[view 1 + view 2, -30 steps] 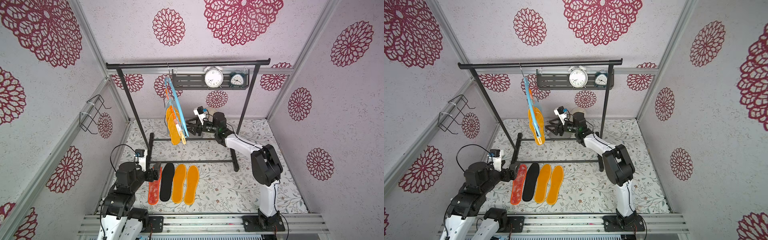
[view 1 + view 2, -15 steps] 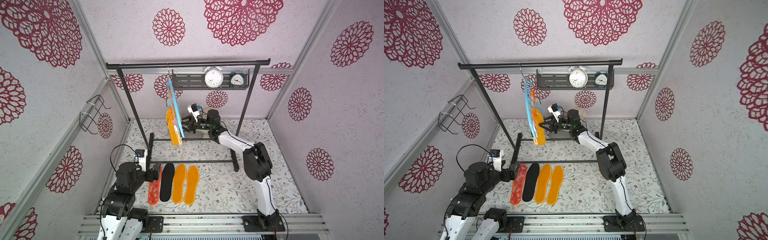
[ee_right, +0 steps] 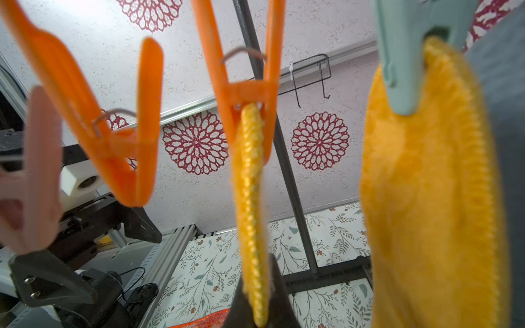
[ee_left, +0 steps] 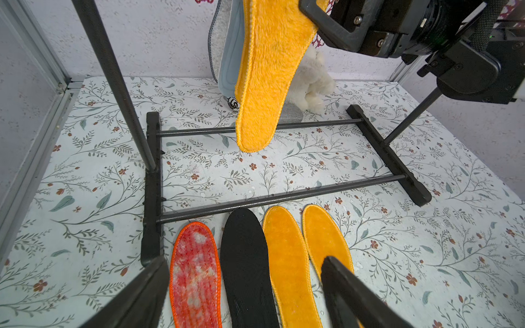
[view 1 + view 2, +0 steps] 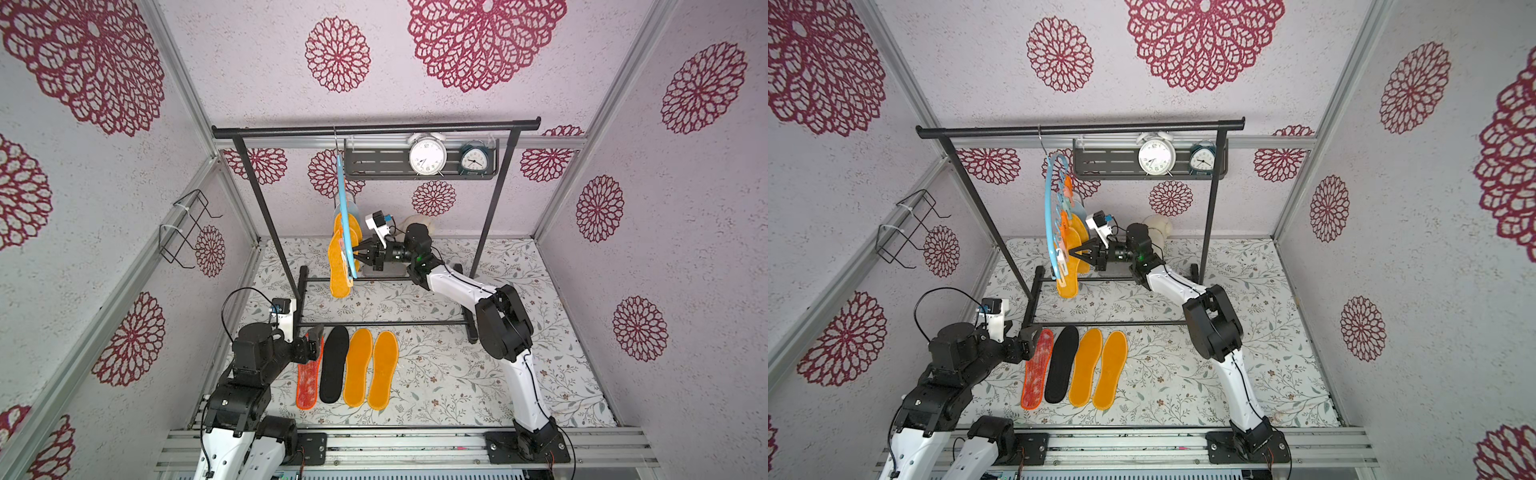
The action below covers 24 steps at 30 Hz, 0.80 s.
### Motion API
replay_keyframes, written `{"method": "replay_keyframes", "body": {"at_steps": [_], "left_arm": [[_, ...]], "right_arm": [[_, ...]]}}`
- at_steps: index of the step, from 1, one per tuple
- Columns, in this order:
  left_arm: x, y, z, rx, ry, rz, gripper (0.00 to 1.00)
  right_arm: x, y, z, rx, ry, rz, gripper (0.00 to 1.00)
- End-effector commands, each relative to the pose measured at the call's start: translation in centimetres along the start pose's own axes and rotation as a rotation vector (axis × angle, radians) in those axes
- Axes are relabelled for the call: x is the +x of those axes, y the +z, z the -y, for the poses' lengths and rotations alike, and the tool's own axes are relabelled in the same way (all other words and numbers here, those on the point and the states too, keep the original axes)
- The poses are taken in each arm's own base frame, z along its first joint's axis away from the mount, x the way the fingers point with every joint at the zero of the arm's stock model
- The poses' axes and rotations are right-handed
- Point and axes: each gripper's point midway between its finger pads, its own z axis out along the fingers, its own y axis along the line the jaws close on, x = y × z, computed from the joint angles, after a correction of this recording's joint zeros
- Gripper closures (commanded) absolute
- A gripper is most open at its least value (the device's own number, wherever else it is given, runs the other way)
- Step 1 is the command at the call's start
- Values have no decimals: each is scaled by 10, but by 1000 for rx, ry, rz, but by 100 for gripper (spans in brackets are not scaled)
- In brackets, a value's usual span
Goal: Take the shoe insoles off the hanger
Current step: Remove the insole from the hanger.
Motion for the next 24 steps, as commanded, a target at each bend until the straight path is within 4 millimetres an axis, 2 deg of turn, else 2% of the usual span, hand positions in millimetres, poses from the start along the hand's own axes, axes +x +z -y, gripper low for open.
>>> {"method": "replay_keyframes", "body": {"at_steps": [1, 4, 9, 13, 20, 24], "left_arm": [[-37, -7, 8, 33, -2, 64, 13], [-67, -4, 22, 117, 3, 75, 13], [-116, 13, 34, 210, 18, 59, 19], [-146, 29, 31, 218, 58, 92, 20], [-166, 70, 23, 278, 78, 48, 29], [-171, 85, 39, 419, 94, 43, 30]], "right_arm": [[-21, -4, -20, -65, -45, 11, 100], [-17, -8, -25, -88, -42, -7, 100], [-16, -16, -30, -106, -37, -19, 100], [-14, -22, -34, -132, -20, -41, 100], [-17, -30, -39, -146, -8, -56, 100], [-17, -32, -38, -141, 4, -65, 100]]}}
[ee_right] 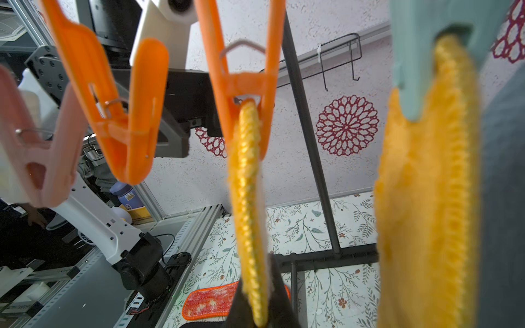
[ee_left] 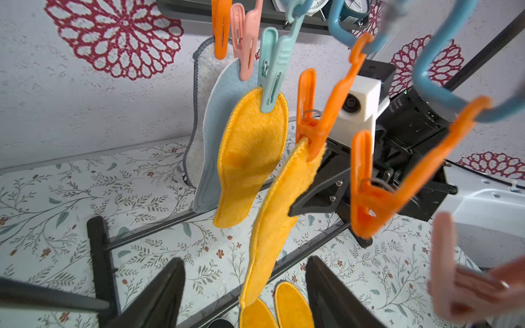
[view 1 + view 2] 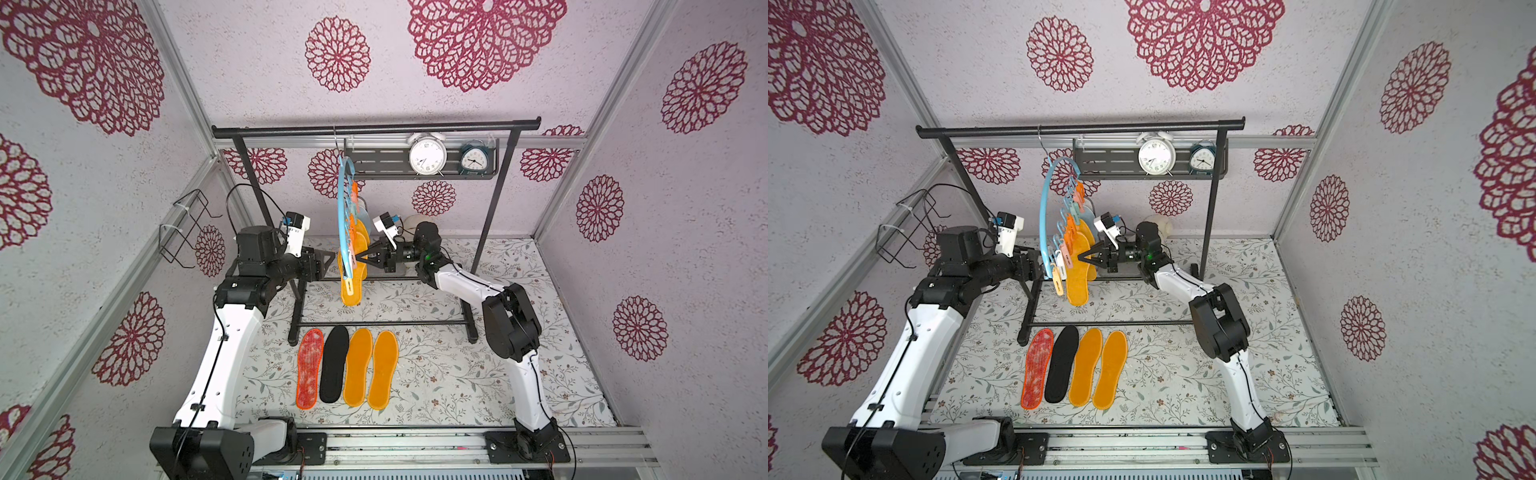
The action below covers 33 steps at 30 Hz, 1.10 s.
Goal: Take the shoe insoles off the hanger
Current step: Remove the insole from the hanger, then open the clamp at the hanger.
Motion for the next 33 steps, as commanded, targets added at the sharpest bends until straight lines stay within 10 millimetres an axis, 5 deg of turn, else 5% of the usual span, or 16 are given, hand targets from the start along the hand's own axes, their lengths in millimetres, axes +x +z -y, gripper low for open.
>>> {"method": "replay_keyframes", "body": {"at_steps": [1, 13, 33], "left_arm": [[-14, 7, 21, 169, 56, 35, 29], [-15, 37, 48, 389, 66, 27, 30], [-61, 54, 43, 422, 91, 112, 30]], "right_arm": [[-21, -6, -22, -32, -26, -6, 100], [-22, -5, -22, -24, -3, -21, 100], [-18, 3, -29, -45, 30, -44, 100]]}}
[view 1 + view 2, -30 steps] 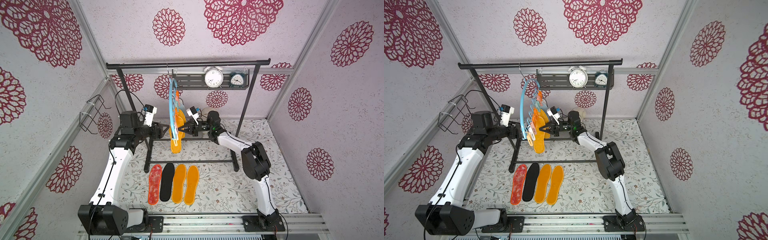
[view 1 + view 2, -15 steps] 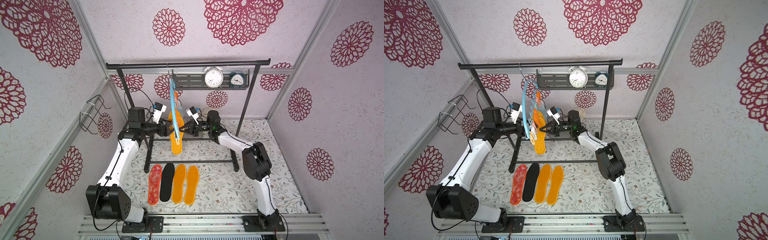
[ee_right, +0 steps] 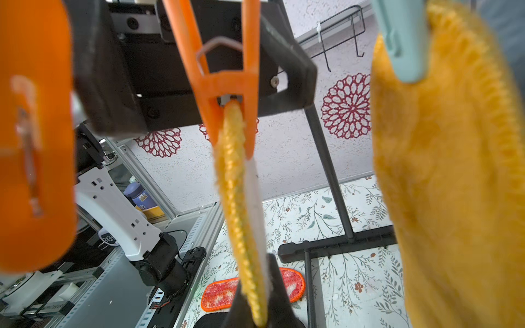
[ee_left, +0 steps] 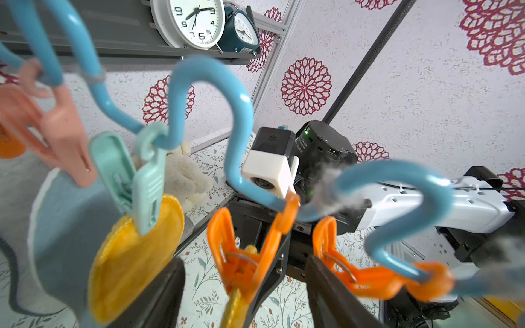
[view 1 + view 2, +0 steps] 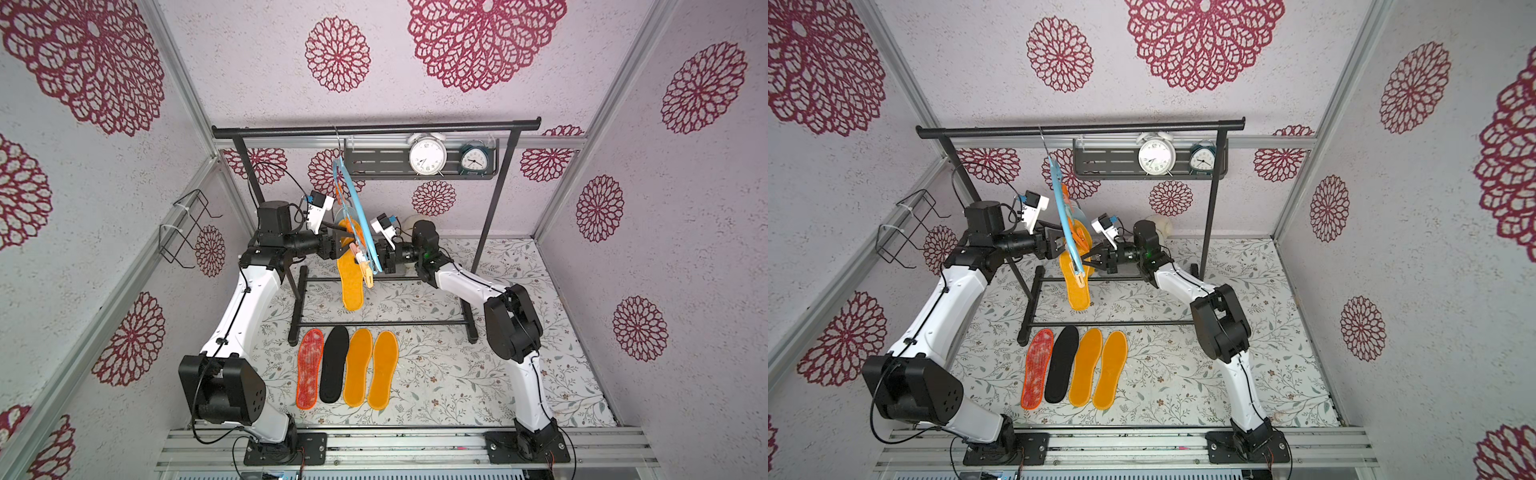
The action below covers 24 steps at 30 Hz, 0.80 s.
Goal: Take the shoe insoles off the hanger
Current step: Open the clamp at the hanger.
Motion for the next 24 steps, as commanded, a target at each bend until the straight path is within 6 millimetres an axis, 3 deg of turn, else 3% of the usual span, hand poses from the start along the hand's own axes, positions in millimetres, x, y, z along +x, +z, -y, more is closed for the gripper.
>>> {"method": "replay_keyframes", "body": {"at_steps": [1, 6, 17, 21, 24], "left_arm": [[-21, 0, 0, 11, 43, 41, 30], [-25, 4, -6, 16, 41, 43, 36], [-22, 3, -6, 8, 17, 39, 77], [-25, 3, -7, -4, 0, 47, 86], [-25, 2, -8, -14, -5, 51, 87]], "right_arm": [[-24, -1, -29, -44, -58, -2, 100], [-23, -1, -31, -49, -54, -7, 100], [-22, -1, -28, -36, -48, -6, 100], [-6, -4, -14, 51, 4, -21, 100], [10, -13, -9, 121, 32, -23, 100]]}}
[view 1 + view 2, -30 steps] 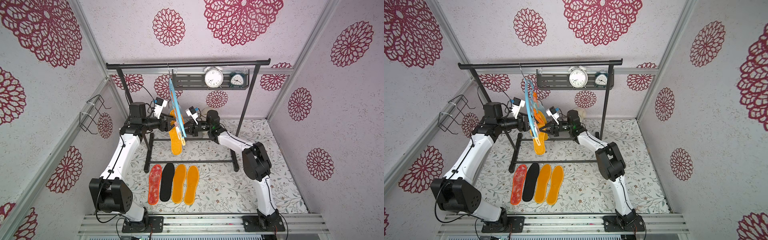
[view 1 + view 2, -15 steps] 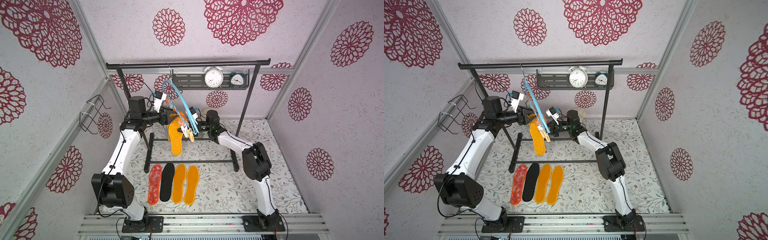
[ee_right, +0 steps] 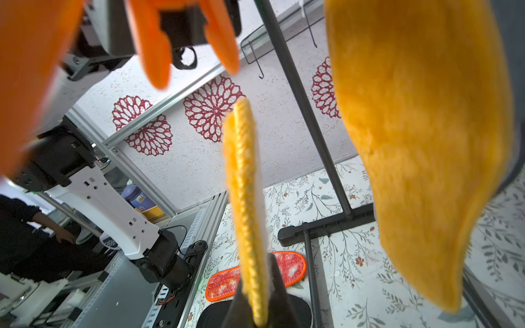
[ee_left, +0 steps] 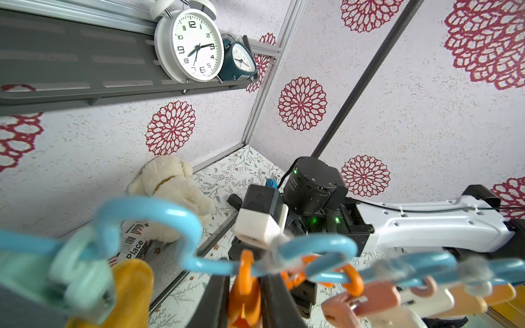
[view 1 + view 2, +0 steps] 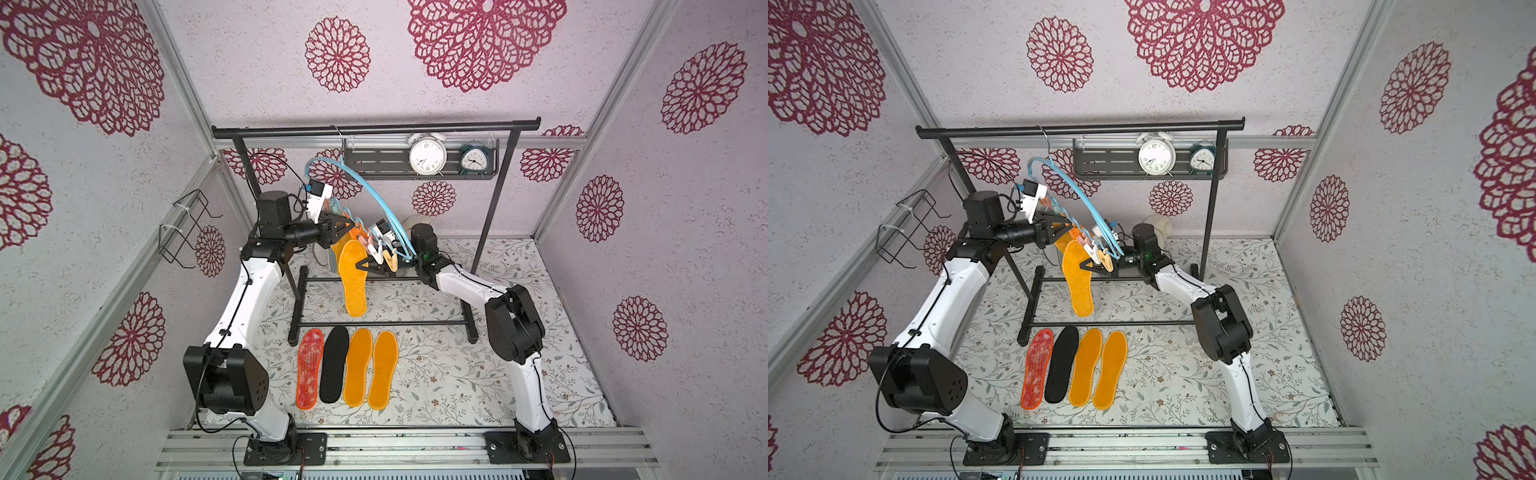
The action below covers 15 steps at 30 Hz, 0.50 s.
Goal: Take the shoe insoles off the hanger
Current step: Open the clamp at the hanger, then place the insole at the center of the board.
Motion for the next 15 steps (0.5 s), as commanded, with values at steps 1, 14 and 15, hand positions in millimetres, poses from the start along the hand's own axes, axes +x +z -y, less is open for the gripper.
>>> {"method": "replay_keyframes", "body": {"at_steps": [1, 14, 15], "left_arm": [[1, -4, -2, -31, -27, -1, 87], [11, -12, -7, -101, -52, -18, 87], [12, -12, -7, -103, -56, -20, 87]], "right_arm": [[-13, -13, -20, 70, -56, 37, 100], [97, -99, -63, 471, 341, -69, 100], [111, -111, -63, 540, 409, -80, 100]]}}
